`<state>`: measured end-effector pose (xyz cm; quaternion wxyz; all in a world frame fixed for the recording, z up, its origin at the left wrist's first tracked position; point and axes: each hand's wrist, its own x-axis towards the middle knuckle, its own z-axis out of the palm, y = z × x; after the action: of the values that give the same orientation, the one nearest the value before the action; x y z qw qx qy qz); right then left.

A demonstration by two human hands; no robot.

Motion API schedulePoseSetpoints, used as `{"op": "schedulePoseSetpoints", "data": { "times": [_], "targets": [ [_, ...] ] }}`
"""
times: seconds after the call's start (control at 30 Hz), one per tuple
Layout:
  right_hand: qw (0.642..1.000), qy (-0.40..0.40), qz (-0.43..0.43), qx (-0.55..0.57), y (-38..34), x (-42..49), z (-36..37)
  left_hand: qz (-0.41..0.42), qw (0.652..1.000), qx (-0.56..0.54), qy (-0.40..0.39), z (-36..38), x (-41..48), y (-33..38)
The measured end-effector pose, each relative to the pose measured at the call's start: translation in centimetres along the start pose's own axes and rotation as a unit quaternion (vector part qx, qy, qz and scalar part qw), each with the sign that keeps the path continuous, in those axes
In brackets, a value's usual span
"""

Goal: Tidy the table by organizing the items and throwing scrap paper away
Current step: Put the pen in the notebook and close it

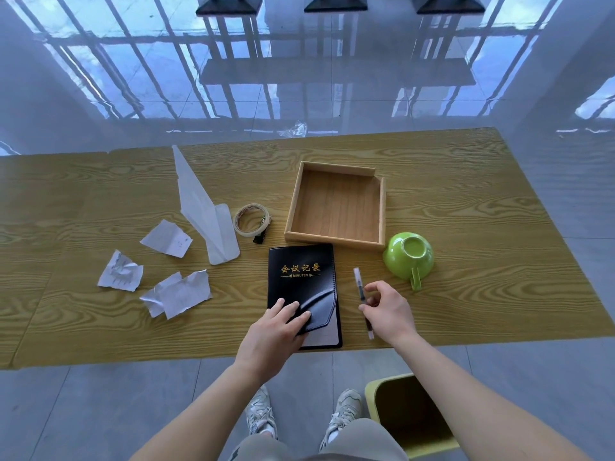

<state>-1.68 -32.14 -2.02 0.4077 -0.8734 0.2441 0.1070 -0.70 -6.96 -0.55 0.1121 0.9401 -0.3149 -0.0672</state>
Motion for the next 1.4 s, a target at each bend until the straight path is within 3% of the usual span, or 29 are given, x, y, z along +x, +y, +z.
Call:
{"op": "schedulePoseSetpoints", "data": {
  "times": [0.13, 0.4, 0.5, 0.63, 0.77, 1.07, 1.13, 1.4],
  "targets": [
    [0.999, -0.005, -0.001, 0.035, -0.7, -0.4, 0.3, -0.044, 0.993, -0.110, 0.005, 0.5, -0.5, -0.4],
    [0.993, -0.039, 0.005, 0.109, -3.0, -1.5, 1.5, -0.111, 0.970, -0.187, 0.107, 0.1, -2.1, 0.4],
    [0.988, -0.060, 0.009, 0.139, -3.8, -1.9, 2.6, -0.177, 0.932, -0.273, 0.159, -0.4, -3.0, 0.3],
    [0.978, -0.080, 0.044, 0.185, -5.2, -1.7, 4.0, -0.274, 0.852, -0.388, 0.222, -0.7, -4.3, 0.0],
    [0.976, -0.105, 0.052, 0.186, -7.5, -1.0, 5.4, -0.367, 0.797, -0.420, 0.233, -0.3, -4.8, -0.8],
    [0.979, -0.141, 0.054, 0.137, -10.6, -0.4, 9.1, -0.426, 0.639, -0.586, 0.257, -0.5, -5.4, -2.3],
    [0.979, -0.139, 0.051, 0.140, -10.5, -0.4, 9.5, -0.421, 0.624, -0.604, 0.263, -0.7, -5.6, -2.6],
    [0.959, -0.148, 0.072, 0.230, -10.7, -0.1, 10.2, -0.412, 0.615, -0.619, 0.262, -0.8, -5.9, -2.8]
  ]
}}
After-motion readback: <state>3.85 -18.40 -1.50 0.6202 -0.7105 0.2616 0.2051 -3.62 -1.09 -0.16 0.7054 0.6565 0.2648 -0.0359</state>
